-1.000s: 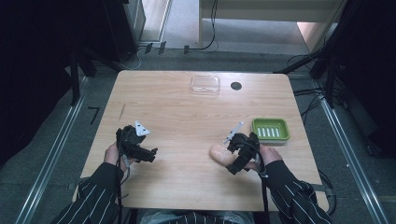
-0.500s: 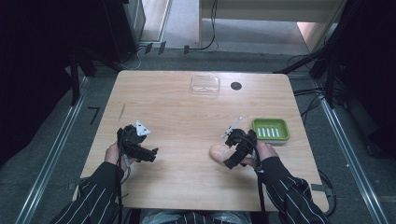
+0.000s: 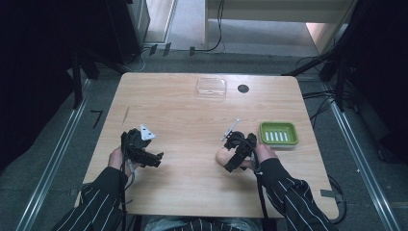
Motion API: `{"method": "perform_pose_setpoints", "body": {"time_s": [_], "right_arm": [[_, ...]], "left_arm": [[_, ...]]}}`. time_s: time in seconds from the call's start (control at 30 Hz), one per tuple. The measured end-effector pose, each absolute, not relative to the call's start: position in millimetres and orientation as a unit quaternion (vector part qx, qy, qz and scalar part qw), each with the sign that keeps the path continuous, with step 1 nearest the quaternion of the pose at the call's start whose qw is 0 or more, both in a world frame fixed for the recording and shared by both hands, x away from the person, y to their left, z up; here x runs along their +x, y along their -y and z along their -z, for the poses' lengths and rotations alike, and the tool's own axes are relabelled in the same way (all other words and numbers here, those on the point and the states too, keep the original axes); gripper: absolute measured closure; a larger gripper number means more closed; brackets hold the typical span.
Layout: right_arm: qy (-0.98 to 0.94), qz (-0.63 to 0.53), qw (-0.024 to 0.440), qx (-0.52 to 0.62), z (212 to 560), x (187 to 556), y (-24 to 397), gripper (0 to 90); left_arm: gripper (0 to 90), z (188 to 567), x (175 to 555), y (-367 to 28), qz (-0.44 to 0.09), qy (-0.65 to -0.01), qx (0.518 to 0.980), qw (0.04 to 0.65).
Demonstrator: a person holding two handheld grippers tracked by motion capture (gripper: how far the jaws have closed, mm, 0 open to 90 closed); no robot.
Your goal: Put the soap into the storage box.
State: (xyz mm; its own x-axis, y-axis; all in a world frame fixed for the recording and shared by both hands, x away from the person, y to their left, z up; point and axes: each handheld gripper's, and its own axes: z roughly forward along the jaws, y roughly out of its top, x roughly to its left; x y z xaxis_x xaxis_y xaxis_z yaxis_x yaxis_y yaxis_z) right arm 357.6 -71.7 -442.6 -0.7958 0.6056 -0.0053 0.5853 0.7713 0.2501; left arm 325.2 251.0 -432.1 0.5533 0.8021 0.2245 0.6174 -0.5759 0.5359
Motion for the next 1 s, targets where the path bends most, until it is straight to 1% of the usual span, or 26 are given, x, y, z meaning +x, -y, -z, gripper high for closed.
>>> {"method": "perform_pose_setpoints", "body": {"time_s": [0.03, 0.1, 0.4, 0.67, 0.77, 0.9, 0.93, 1.0], "right_arm": [[-0.942, -0.115, 0.042, 0.313, 443, 358, 70, 1.1], [-0.944, -0.107, 0.045, 0.309, 446, 360, 65, 5.1], [-0.948, -0.088, 0.048, 0.303, 452, 369, 56, 6.1], [-0.950, -0.086, 0.045, 0.298, 457, 371, 53, 16.1], [-0.951, -0.082, 0.047, 0.294, 457, 370, 52, 16.7], [-0.952, -0.080, 0.045, 0.292, 460, 369, 50, 20.0], [-0.952, -0.081, 0.048, 0.292, 460, 369, 48, 23.1], [-0.952, -0.080, 0.049, 0.290, 460, 367, 48, 24.9]], "left_arm": [[0.0, 432, 325, -251, -0.227, -0.413, 0.858, 0.203], [0.0, 432, 325, -250, -0.228, -0.413, 0.858, 0.203], [0.0, 432, 325, -250, -0.229, -0.412, 0.858, 0.205], [0.0, 432, 325, -250, -0.229, -0.411, 0.859, 0.203], [0.0, 432, 325, -250, -0.230, -0.411, 0.858, 0.203], [0.0, 432, 325, -250, -0.229, -0.411, 0.859, 0.202], [0.0, 432, 325, -250, -0.228, -0.411, 0.859, 0.202], [0.0, 432, 325, -250, -0.228, -0.410, 0.860, 0.202]]}}
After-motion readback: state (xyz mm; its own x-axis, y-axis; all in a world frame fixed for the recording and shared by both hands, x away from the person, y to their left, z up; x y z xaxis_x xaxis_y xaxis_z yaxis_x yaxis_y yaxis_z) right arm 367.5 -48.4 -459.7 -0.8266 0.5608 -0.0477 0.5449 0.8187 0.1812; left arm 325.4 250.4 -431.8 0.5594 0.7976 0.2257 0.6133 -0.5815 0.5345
